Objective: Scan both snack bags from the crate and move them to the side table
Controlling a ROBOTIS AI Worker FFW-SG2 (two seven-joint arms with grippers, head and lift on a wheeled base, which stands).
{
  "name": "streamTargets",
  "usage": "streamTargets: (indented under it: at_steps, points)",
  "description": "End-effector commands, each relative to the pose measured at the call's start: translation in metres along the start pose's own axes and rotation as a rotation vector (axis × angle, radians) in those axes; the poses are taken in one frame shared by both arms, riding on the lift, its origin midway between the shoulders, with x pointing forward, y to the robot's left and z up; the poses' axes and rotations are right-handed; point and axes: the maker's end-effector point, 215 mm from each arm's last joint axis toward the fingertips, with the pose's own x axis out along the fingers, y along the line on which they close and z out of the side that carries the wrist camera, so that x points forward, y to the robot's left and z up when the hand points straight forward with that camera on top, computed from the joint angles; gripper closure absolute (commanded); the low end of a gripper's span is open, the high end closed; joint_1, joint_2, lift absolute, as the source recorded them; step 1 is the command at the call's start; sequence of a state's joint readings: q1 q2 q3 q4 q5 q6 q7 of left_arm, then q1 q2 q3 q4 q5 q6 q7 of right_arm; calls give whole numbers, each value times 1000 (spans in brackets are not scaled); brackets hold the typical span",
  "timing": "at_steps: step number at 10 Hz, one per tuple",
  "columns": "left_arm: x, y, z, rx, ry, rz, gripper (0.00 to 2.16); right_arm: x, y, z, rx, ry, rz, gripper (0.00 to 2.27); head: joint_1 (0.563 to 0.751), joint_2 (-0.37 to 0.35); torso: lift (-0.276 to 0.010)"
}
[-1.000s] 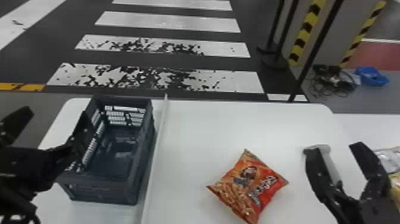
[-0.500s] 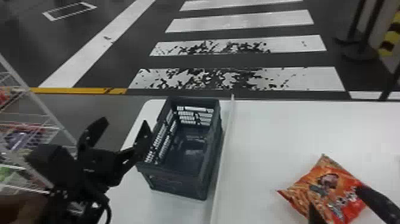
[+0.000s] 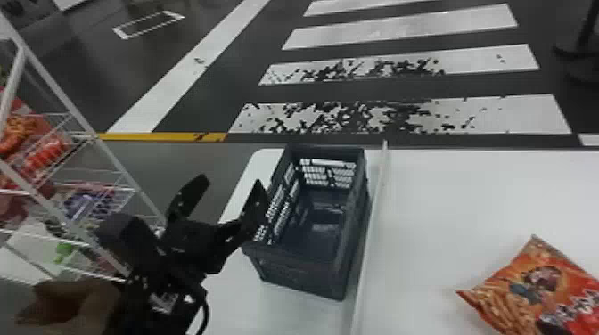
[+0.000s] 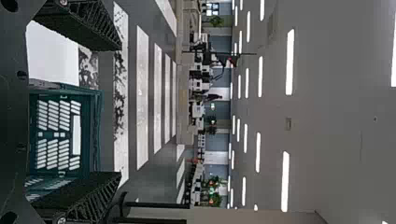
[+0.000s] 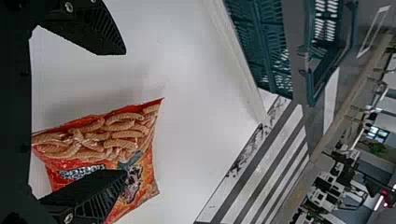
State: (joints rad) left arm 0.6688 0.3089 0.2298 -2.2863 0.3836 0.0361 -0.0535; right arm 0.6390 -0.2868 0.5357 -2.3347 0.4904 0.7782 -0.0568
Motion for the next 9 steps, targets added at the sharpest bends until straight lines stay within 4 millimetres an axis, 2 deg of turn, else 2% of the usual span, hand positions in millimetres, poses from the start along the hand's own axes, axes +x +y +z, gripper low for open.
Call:
streamTargets:
  at_steps: [1, 3, 4, 6, 9]
  points:
    - [2, 0, 1, -8, -3, -10, 39, 5, 3, -12, -72, 79, -62, 80, 695, 334, -95]
    - [3, -2, -2, -23, 0, -24, 39, 0, -20, -31, -150, 173, -194, 83, 695, 319, -95]
    - [3, -6, -5, -34, 1, -38, 39, -2, -27, -34, -171, 193, -230, 97, 695, 298, -95]
    - [4, -14, -4, -48, -11, -51, 39, 1, -25, -27, -210, 195, -270, 100, 695, 266, -95]
    - [3, -19, -10, -46, -1, -75, 39, 28, -6, -6, -257, 179, -293, 100, 695, 268, -95]
